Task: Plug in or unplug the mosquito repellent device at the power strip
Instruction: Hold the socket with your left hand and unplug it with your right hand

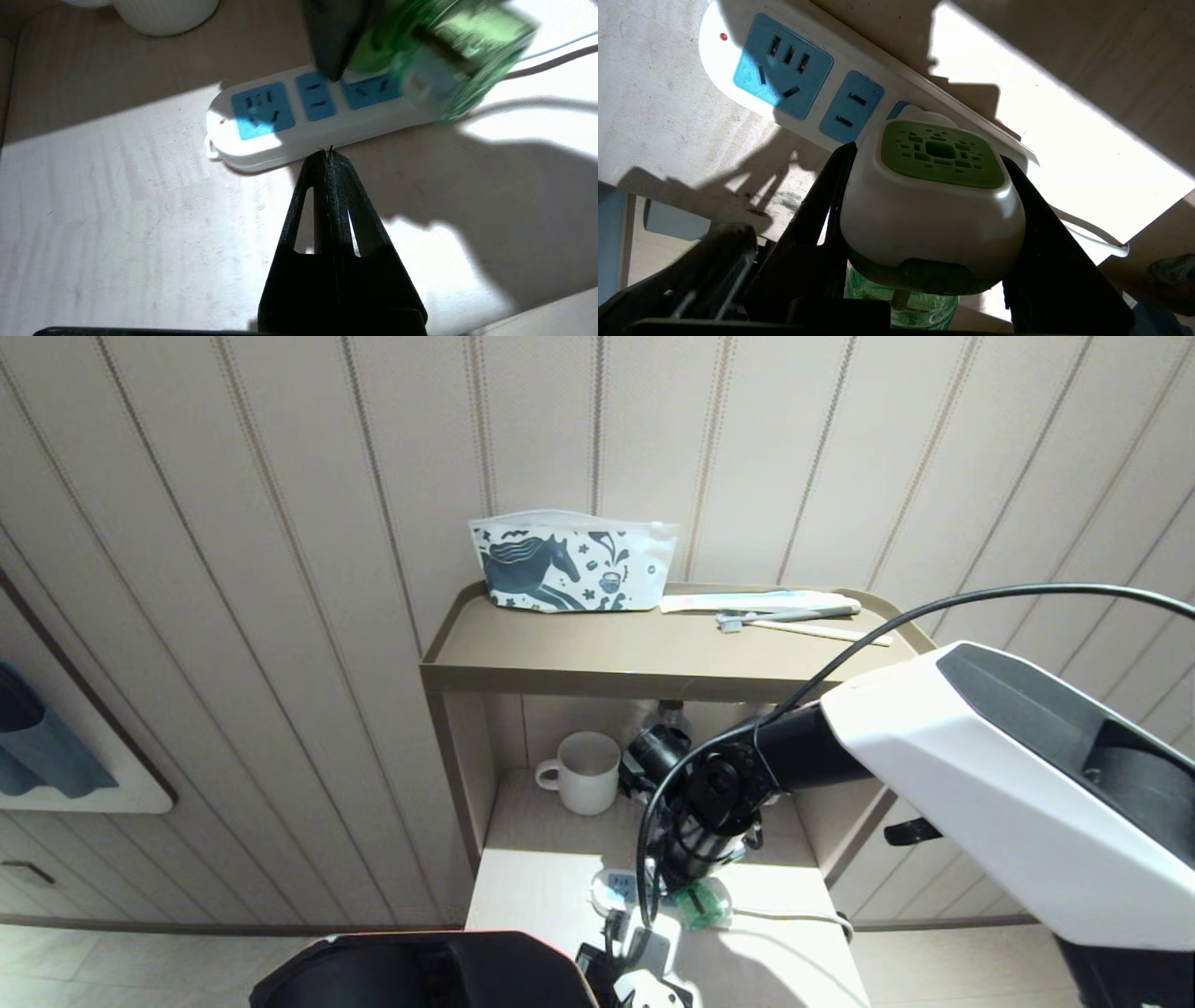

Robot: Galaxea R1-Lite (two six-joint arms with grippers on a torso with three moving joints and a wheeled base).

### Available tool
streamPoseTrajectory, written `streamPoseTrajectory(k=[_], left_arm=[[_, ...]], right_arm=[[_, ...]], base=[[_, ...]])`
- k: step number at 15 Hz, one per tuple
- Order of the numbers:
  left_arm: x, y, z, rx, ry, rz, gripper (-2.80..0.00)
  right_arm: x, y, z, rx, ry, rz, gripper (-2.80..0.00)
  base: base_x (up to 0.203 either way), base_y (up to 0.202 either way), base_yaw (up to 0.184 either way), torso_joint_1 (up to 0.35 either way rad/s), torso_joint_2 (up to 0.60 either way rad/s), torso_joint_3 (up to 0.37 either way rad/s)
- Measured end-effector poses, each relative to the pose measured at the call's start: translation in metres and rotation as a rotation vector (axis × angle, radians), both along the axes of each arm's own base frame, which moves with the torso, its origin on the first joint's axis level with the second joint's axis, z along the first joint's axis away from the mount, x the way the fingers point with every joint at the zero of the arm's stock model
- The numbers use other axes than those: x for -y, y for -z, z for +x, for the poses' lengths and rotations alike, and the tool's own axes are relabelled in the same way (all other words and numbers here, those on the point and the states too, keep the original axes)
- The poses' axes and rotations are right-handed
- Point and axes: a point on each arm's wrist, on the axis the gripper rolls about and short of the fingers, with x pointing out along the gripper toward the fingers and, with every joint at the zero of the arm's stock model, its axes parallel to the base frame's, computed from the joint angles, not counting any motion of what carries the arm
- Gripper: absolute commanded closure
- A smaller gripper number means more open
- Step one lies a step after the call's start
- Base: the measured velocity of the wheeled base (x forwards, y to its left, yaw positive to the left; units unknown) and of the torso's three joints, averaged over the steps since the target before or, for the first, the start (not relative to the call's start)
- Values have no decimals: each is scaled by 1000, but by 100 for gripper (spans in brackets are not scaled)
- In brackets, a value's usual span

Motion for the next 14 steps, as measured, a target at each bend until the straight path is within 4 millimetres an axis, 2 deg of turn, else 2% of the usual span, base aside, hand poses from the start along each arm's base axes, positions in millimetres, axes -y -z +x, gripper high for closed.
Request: streamPoseTrajectory(k=[3, 8, 14], left_arm=[[-6, 7, 10, -10, -27, 31, 0], [-9, 10, 38, 0, -73, 80, 0], [-7, 11, 43, -1, -48, 113, 0]], right_arm=[[1, 0, 1, -1, 1, 2, 0], [1, 1, -1, -6, -1, -1, 0], [3, 0, -3, -15, -3, 4, 0]], base=[[0, 0, 0, 0, 0, 0], [0, 0, 0, 0, 0, 0], [0, 0, 0, 0, 0, 0]])
